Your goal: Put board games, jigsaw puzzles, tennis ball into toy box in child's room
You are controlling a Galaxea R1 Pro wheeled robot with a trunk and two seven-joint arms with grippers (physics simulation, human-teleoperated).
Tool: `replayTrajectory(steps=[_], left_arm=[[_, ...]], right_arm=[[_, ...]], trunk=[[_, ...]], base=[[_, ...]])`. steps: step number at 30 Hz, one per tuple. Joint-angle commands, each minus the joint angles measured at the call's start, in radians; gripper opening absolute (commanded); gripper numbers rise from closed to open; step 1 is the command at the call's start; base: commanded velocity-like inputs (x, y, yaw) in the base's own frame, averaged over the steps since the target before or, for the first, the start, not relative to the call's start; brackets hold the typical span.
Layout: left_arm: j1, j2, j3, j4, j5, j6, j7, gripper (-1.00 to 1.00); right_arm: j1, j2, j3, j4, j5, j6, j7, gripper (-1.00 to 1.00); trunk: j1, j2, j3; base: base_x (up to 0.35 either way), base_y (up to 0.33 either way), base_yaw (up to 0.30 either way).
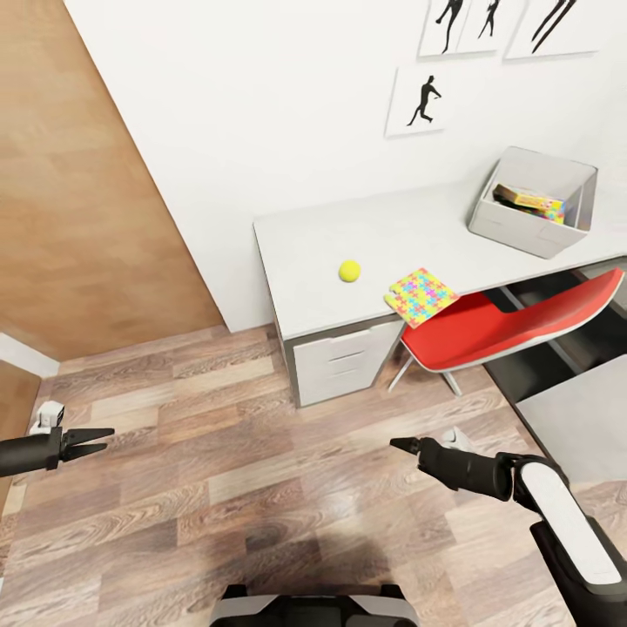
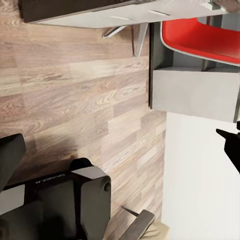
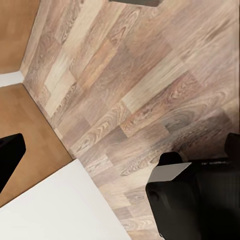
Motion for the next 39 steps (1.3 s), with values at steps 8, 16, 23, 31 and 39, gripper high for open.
replayTrajectory(steps=[8, 16, 23, 31, 39], left_arm=[[0.0, 0.0, -0.003, 0.0, 0.0, 0.009, 0.001, 1.0], [0.0, 0.0, -0.004, 0.0, 0.0, 0.009, 0.002, 1.0], [0.0, 0.0, -0.006, 0.0, 0.0, 0.009, 0.002, 1.0], [0.0, -0.012, -0.005, 0.0, 0.0, 0.008, 0.004, 1.0], [0.0, -0.013, -0.004, 0.0, 0.0, 0.007, 0.004, 1.0]], right_arm=[[-0.001, 0.007, 0.002, -0.001, 0.079, -0.011, -0.011, 1.0], [-0.001, 0.005, 0.002, 0.0, 0.089, -0.012, -0.011, 1.0], [-0.001, 0.007, 0.002, 0.002, 0.092, -0.012, -0.012, 1.0], [-0.001, 0.003, 0.002, 0.006, 0.092, -0.012, -0.012, 1.0], [0.0, 0.004, 0.002, 0.012, 0.092, -0.012, -0.012, 1.0]], trunk=[[0.001, -0.002, 0.012], [0.001, -0.002, 0.025], [0.001, -0.002, 0.037], [0.001, -0.002, 0.05], [0.001, -0.002, 0.063]], base=[[0.0, 0.0, 0.0], [0.0, 0.0, 0.0], [0.0, -0.137, 0.0], [0.0, -0.176, 0.0], [0.0, -0.021, 0.023]])
